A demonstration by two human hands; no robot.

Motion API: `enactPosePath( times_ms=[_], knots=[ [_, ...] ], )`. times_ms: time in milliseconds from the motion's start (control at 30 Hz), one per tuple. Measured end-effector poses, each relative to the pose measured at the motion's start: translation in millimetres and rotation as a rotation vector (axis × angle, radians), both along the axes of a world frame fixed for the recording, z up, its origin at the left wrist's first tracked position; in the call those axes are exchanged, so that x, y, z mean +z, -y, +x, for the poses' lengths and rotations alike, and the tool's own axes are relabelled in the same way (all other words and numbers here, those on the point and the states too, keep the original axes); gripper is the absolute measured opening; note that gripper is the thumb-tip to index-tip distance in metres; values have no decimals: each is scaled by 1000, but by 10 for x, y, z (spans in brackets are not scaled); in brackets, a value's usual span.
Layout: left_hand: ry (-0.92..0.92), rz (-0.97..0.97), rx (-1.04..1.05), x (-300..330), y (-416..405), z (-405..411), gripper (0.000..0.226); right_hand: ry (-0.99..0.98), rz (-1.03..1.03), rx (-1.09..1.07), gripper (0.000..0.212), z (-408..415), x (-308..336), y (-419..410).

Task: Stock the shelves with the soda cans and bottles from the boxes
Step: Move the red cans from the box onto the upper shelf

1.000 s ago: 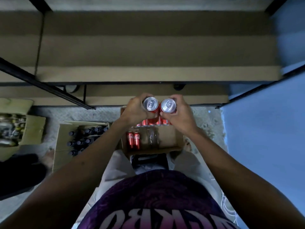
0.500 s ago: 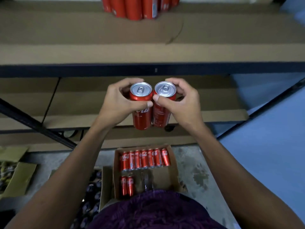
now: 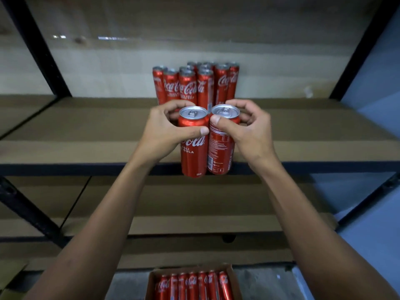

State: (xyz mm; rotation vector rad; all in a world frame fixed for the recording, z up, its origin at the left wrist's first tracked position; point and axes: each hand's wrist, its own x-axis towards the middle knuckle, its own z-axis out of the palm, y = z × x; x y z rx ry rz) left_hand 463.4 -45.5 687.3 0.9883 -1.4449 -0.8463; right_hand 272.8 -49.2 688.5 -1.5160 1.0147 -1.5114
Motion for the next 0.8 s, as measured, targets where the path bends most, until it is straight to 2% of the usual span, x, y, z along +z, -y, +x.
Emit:
enactPosePath(
  times_ms=[300,467,633,733,800],
  knots=[
    [-8,28,18,-70,484,-79,52,-9,38,-14,47,14,-91,520],
    [-17,28,15,-157,489,-71,63,-34,37,-8,51,5,-162,518],
    [72,86,2,-367,444,-3,84,-84,46,7,62,-35,-315,438],
    [173,170,20,-528,373,55,78,-188,125,36,73,-100,-473,384],
    [217,199,35,-610,334,68,72,-246,187,45,73,-135,-595,375]
  ],
)
